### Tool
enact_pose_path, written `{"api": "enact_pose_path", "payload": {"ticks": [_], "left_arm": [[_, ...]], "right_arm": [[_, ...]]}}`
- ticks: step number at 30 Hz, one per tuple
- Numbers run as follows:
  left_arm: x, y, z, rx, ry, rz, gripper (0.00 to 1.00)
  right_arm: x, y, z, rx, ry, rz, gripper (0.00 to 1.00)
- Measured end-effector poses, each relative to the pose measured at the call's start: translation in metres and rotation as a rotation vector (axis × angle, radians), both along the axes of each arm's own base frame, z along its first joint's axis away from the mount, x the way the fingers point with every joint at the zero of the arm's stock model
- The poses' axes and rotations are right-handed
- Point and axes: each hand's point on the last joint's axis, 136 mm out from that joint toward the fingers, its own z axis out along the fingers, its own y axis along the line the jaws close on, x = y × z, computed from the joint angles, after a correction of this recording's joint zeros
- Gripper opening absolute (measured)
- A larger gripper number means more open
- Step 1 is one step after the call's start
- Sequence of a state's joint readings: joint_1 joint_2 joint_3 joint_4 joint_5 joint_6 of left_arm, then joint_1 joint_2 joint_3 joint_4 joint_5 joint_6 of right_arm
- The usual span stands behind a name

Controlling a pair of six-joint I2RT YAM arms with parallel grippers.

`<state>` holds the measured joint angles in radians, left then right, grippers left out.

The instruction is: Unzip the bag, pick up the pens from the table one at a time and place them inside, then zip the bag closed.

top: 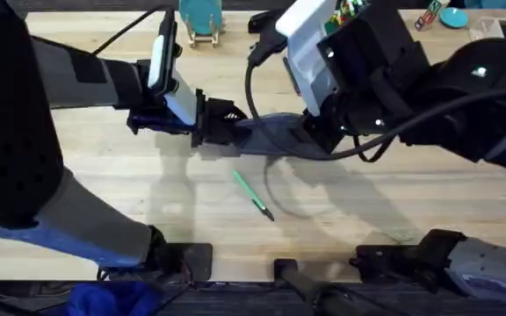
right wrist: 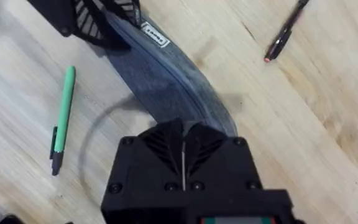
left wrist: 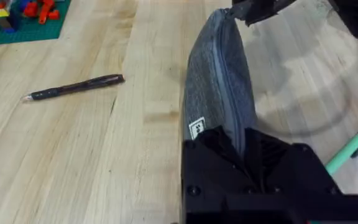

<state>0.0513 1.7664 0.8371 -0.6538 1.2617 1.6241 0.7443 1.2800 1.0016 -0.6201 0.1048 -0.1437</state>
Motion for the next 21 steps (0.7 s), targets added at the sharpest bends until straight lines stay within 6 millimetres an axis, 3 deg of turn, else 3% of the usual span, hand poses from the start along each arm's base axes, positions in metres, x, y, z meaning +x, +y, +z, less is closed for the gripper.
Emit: {"api": "enact_pose_path", "payload": {"ticks": [7, 16, 21], "left_arm": [[0.000, 0.000, 0.000, 0.001, 0.000, 0.000, 0.043], [0.000, 0.000, 0.000, 0.001, 0.001, 0.000, 0.043], [0.000, 0.000, 0.000, 0.001, 0.001, 0.000, 0.043]], "right_arm": [[-0.004, 0.003, -0.003, -0.009, 0.011, 0.014, 0.030], [-0.001, 0.013, -0.023, -0.030, 0.057, 0.026, 0.031], [0.006, 0.028, -0.023, 0.025, 0.052, 0.038, 0.031]]}}
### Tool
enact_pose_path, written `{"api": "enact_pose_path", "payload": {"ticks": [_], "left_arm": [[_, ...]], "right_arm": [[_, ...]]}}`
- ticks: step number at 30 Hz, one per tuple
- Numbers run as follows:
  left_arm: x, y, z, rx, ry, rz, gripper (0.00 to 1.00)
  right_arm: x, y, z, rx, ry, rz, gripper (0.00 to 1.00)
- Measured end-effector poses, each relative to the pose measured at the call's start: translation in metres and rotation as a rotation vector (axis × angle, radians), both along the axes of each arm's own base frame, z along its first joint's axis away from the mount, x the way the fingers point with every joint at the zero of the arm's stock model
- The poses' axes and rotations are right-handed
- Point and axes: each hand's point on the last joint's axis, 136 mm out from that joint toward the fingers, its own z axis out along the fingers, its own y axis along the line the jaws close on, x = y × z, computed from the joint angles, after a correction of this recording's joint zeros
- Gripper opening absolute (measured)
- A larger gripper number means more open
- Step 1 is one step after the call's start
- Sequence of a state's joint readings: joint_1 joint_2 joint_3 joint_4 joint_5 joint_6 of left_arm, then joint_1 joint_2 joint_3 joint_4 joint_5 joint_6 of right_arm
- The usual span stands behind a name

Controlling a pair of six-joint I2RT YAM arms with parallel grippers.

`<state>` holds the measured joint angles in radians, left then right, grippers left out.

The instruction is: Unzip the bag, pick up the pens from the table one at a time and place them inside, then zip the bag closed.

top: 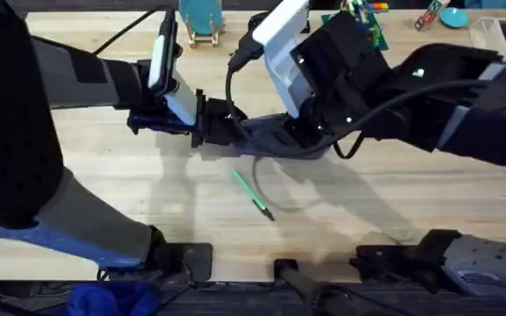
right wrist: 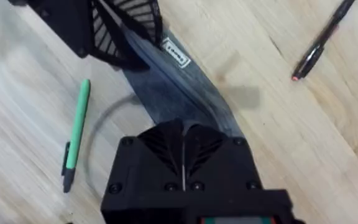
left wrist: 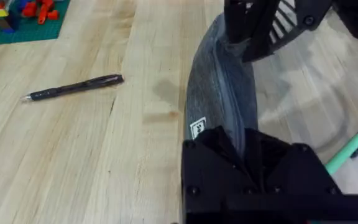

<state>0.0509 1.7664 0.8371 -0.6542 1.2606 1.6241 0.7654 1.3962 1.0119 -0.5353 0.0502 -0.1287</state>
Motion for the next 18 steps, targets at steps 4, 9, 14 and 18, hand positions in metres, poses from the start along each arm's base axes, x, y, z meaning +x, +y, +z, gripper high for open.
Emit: {"api": "enact_pose_path", "payload": {"ticks": [4, 9, 14, 18], "left_arm": [[0.000, 0.000, 0.000, 0.000, 0.000, 0.000, 0.043], [0.001, 0.002, 0.000, 0.002, 0.000, 0.006, 0.043], [0.001, 0.003, 0.000, 0.002, 0.000, 0.010, 0.043], [0.001, 0.003, 0.000, 0.002, 0.001, 0.010, 0.043]], "right_arm": [[0.004, 0.005, 0.004, 0.027, -0.015, -0.001, 0.031], [0.010, 0.014, 0.003, 0.055, -0.025, 0.001, 0.031], [0.013, 0.021, 0.000, 0.082, -0.017, -0.001, 0.031], [0.013, 0.023, -0.002, 0.085, -0.011, -0.001, 0.031]]}}
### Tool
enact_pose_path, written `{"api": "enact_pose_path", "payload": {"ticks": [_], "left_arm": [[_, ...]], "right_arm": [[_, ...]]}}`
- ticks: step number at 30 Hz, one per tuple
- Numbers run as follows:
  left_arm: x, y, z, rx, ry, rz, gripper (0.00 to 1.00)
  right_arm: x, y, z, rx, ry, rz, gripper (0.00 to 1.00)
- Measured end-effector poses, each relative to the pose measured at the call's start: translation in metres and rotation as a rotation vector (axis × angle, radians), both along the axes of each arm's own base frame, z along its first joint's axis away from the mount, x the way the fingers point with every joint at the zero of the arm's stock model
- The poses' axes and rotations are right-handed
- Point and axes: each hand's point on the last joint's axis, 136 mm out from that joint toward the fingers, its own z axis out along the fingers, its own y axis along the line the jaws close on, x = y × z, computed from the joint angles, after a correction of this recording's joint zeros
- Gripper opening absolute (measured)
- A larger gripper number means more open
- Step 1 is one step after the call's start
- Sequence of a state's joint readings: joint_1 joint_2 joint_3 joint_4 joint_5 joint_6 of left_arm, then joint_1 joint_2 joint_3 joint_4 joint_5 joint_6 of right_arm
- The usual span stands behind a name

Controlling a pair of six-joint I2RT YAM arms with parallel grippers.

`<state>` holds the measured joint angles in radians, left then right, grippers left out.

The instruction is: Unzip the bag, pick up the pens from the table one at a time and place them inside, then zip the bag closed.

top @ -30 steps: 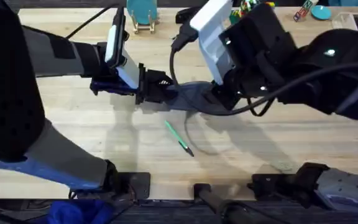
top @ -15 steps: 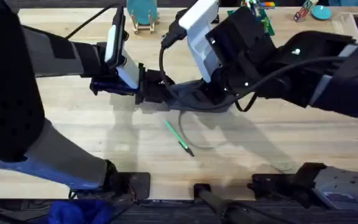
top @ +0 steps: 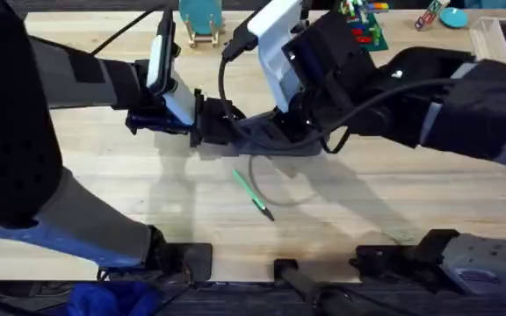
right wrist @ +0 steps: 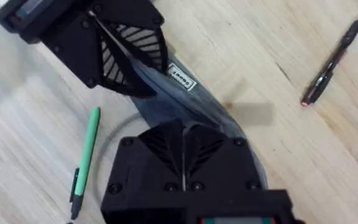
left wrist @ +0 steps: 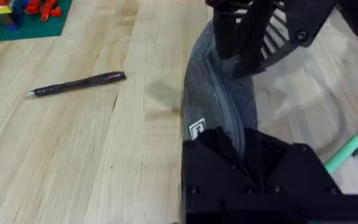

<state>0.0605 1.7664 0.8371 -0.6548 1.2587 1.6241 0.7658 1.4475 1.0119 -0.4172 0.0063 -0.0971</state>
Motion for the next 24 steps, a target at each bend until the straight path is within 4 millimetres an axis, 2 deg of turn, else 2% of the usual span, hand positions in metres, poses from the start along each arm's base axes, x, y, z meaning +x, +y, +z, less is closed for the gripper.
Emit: {"api": "enact_pose_path", "payload": {"ticks": [8, 13, 24], "left_arm": [[0.000, 0.000, 0.000, 0.002, 0.000, 0.001, 0.043], [0.000, 0.000, 0.000, 0.002, 0.002, 0.001, 0.043], [-0.001, -0.001, 0.000, -0.001, 0.003, -0.004, 0.043]], "right_arm": [[0.002, 0.010, 0.007, 0.057, -0.007, 0.011, 0.031], [0.004, 0.024, 0.016, 0.126, -0.019, 0.035, 0.031], [-0.012, 0.051, 0.032, 0.221, -0.004, 0.134, 0.031]]}}
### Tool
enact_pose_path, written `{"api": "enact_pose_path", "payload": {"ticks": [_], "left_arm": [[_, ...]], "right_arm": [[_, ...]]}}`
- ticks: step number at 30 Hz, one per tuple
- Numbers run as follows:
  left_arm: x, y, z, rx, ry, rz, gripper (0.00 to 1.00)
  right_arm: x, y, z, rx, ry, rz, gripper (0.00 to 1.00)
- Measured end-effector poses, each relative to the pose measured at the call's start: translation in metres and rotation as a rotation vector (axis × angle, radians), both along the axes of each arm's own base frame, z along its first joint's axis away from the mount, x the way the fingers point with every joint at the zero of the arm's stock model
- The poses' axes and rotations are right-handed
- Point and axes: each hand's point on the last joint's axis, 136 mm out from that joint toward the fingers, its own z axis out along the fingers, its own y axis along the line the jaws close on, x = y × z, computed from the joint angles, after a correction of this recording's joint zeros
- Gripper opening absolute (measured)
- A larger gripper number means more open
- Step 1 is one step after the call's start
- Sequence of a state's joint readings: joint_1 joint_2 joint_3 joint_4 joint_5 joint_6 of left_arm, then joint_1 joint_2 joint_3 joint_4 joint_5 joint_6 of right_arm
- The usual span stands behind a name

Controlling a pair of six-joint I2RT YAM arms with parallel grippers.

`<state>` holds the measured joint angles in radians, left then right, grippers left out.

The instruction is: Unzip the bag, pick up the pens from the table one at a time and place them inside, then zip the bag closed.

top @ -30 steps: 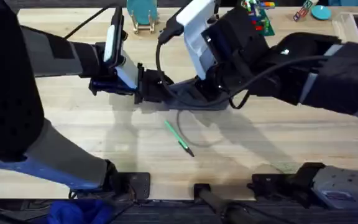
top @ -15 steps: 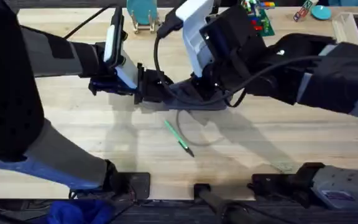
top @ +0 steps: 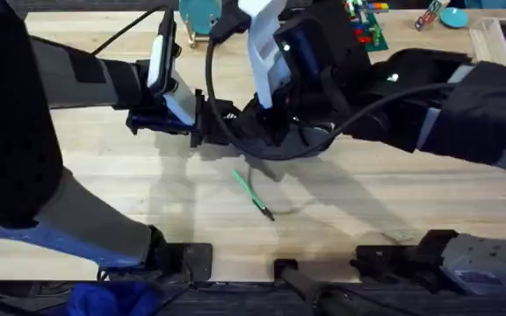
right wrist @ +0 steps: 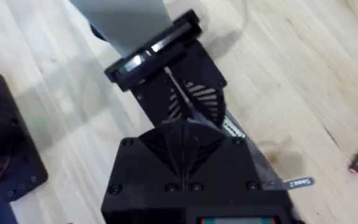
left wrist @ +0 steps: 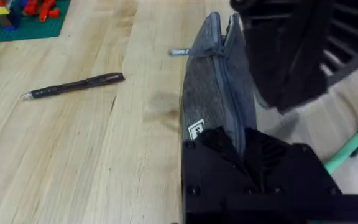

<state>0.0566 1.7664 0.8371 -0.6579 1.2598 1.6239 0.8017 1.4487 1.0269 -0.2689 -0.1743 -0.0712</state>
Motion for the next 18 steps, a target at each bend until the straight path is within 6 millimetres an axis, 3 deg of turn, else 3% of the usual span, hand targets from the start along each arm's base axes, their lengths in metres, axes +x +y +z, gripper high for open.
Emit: {"api": "enact_pose_path", "payload": {"ticks": [11, 18], "left_arm": [[0.000, 0.000, 0.000, 0.000, 0.000, 0.000, 0.043], [0.000, 0.000, 0.000, 0.000, 0.000, 0.000, 0.043]], "right_arm": [[-0.005, 0.003, 0.002, 0.014, 0.016, 0.007, 0.030], [-0.007, -0.011, 0.029, 0.031, -0.038, -0.028, 0.066]]}}
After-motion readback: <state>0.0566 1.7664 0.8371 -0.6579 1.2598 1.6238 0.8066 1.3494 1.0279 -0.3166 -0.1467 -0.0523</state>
